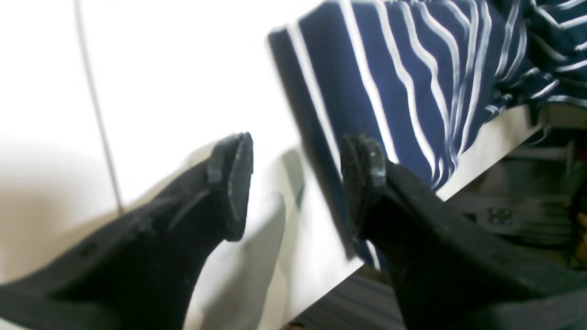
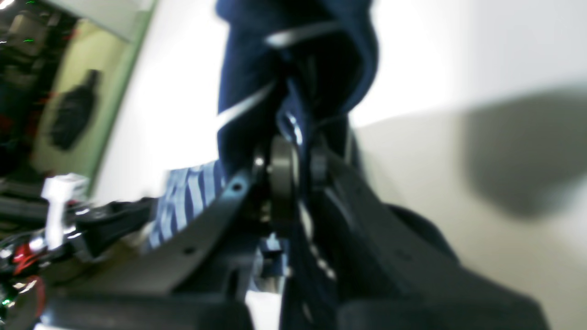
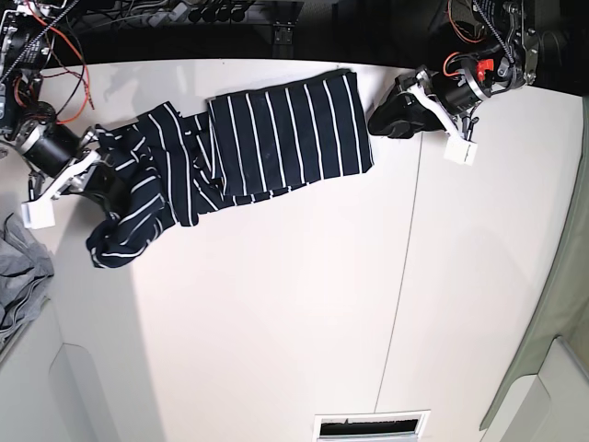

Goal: Layout the t-shirt on the table in an organized manner, then fold the t-shirt properly

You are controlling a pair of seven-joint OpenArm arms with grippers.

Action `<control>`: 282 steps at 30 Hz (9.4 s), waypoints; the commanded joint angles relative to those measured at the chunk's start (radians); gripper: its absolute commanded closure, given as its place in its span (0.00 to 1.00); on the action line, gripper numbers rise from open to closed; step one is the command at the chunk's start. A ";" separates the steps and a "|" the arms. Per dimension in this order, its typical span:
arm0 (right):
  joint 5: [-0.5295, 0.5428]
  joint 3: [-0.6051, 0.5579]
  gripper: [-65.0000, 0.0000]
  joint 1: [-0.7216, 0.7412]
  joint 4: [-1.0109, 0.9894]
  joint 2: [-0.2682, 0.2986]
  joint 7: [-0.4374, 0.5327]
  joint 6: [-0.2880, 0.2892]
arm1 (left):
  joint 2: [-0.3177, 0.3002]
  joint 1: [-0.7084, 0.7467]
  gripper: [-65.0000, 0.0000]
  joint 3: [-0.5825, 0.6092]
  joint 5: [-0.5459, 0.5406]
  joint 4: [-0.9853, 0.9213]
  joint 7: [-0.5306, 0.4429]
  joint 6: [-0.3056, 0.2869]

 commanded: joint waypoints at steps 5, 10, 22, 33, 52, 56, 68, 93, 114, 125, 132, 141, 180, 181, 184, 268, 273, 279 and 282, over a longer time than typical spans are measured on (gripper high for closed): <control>0.006 -0.103 1.00 0.008 0.021 -0.108 0.028 0.025 | -0.006 0.003 0.47 0.000 0.037 -0.005 0.024 0.019; -0.091 -0.239 1.00 0.008 0.021 -0.214 0.048 0.025 | -0.006 0.003 0.47 0.000 0.037 -0.005 0.024 0.019; -0.295 -0.619 0.47 0.008 0.021 -0.239 0.074 0.023 | -0.010 0.000 0.47 0.000 0.036 -0.005 0.023 0.019; -0.231 -0.724 0.47 0.008 0.021 -0.262 0.072 0.024 | -0.071 -0.022 0.47 -0.048 -0.108 -0.004 0.047 0.019; -0.333 -0.839 0.47 0.008 0.020 -0.299 0.071 0.023 | -0.183 -0.021 0.47 -0.127 -0.271 0.092 0.179 0.019; -0.332 -0.857 0.47 0.008 0.020 -0.299 0.069 0.023 | -0.184 -0.021 0.47 -0.165 -0.271 0.160 0.200 0.019; -0.357 -0.946 0.47 0.008 0.018 -0.299 0.069 0.023 | -0.243 -0.012 0.47 -0.261 -0.309 0.181 0.227 0.019; -0.566 -0.445 1.00 0.283 -0.024 -0.293 0.206 -0.029 | -0.247 0.127 1.00 -0.124 -0.359 0.644 0.202 0.019; -0.566 -0.346 1.00 0.396 -0.447 -0.291 0.332 -0.021 | 0.024 0.112 1.00 0.346 0.049 0.510 0.136 0.019; -0.578 -0.346 1.00 0.391 -0.447 -0.291 0.333 -0.021 | -0.050 0.114 1.00 0.302 0.088 0.443 0.136 0.019; -0.592 -0.346 1.00 0.391 -0.447 -0.291 0.333 -0.021 | -0.062 0.114 1.00 0.222 0.088 0.443 0.136 0.019; -0.592 -0.346 1.00 0.391 -0.447 -0.291 0.341 -0.021 | -0.062 0.117 1.00 0.124 -0.039 0.457 0.149 0.019; -0.768 -0.680 1.00 0.384 -0.449 -0.155 0.343 -0.018 | -0.062 -0.190 1.00 0.334 0.212 0.024 0.001 0.055; -0.749 -0.679 1.00 0.375 -0.445 -0.138 0.343 -0.018 | -0.061 -0.204 1.00 0.334 0.212 0.024 0.005 0.055; -0.713 -0.675 1.00 0.343 -0.441 -0.100 0.343 -0.018 | -0.061 -0.237 1.00 0.334 0.212 0.024 0.010 0.055; -0.733 -0.705 1.00 0.427 -0.465 -0.212 0.394 -0.003 | -0.084 -0.352 1.00 0.333 -0.126 -0.010 0.212 0.019; -0.660 -0.689 1.00 0.399 -0.291 -0.204 0.267 -0.003 | -0.155 -0.283 1.00 0.333 -0.176 0.147 0.219 0.019; -0.505 -0.637 1.00 0.308 -0.108 -0.158 0.121 -0.003 | -0.245 -0.114 1.00 0.271 -0.175 0.346 0.231 0.019; -0.465 -0.607 1.00 0.203 -0.036 -0.131 0.110 -0.003 | -0.276 0.024 1.00 0.177 -0.176 0.433 0.231 0.019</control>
